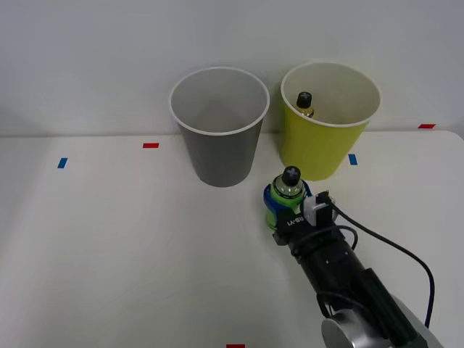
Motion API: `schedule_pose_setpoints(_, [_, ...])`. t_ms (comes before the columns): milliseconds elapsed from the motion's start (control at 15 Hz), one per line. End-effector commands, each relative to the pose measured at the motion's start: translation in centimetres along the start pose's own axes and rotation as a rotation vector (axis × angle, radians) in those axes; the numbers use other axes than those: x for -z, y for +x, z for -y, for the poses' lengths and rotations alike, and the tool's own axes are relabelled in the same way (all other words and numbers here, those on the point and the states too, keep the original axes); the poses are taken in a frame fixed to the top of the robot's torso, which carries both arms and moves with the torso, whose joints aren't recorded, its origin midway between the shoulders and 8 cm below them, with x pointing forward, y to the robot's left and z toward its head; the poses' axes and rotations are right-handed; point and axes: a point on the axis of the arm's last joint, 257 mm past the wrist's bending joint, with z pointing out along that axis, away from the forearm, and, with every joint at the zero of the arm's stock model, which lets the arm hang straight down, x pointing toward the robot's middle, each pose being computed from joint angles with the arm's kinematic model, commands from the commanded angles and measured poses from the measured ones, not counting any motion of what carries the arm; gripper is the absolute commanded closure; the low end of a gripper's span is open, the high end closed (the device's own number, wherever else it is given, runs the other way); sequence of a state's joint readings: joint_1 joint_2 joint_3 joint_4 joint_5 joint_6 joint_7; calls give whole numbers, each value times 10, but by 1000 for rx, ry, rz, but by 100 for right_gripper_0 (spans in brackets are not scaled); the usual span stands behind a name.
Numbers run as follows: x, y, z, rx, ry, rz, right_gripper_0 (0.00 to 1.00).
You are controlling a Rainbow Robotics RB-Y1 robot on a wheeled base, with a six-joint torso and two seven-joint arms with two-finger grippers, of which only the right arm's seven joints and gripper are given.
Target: Put cans in the gray bin, plastic bottles in the light green bin
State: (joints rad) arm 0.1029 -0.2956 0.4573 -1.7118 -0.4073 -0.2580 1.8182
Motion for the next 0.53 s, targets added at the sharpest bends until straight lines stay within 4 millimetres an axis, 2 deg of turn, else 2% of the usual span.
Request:
schedule_pose_setpoints(67, [5, -9, -5, -32, 27, 48, 100])
schedule_pose_setpoints(200, [19, -35, -8, -52, 51, 141, 100])
schedule_pose_setpoints(400, [45, -81, 8, -87, 93, 207, 100])
schedule_pose_setpoints(533, [56, -103, 18, -152, 106, 204, 100])
